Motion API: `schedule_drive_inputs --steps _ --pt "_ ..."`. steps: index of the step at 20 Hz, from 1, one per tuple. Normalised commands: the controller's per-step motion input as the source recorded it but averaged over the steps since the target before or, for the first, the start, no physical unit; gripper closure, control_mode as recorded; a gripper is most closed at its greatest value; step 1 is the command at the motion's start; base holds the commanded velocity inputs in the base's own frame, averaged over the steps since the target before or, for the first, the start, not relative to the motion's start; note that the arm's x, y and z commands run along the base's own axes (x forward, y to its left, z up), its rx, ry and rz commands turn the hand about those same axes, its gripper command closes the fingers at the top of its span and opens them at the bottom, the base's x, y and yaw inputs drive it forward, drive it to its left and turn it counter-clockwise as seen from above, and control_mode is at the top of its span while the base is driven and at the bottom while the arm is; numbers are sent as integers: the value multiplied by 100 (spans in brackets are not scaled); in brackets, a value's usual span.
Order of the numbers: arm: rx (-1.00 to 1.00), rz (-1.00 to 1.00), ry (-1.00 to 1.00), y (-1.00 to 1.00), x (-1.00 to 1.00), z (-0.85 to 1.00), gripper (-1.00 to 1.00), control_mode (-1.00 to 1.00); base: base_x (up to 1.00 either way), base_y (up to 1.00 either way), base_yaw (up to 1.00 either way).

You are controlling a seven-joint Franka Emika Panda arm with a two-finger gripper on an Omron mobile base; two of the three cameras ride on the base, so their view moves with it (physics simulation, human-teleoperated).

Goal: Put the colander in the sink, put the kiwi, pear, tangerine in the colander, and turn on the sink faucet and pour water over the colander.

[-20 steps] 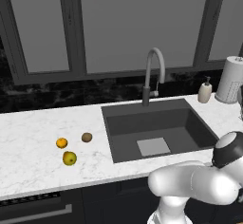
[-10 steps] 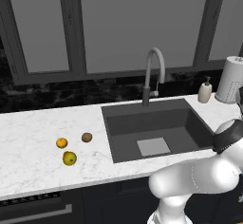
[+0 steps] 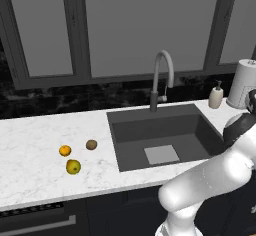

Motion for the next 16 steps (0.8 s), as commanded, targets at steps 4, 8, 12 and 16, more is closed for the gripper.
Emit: schedule_drive_inputs --steps 4,8,12,16 --pt "0 0 0 -22 34 -20 -100 -100 0 0 0" --pt "0 0 0 -26 24 -20 -100 -100 0 0 0" --pt "6 0 0 -18 18 -22 -100 -100 0 0 0" --pt "8 0 0 -17 24 -20 -100 -100 0 0 0"
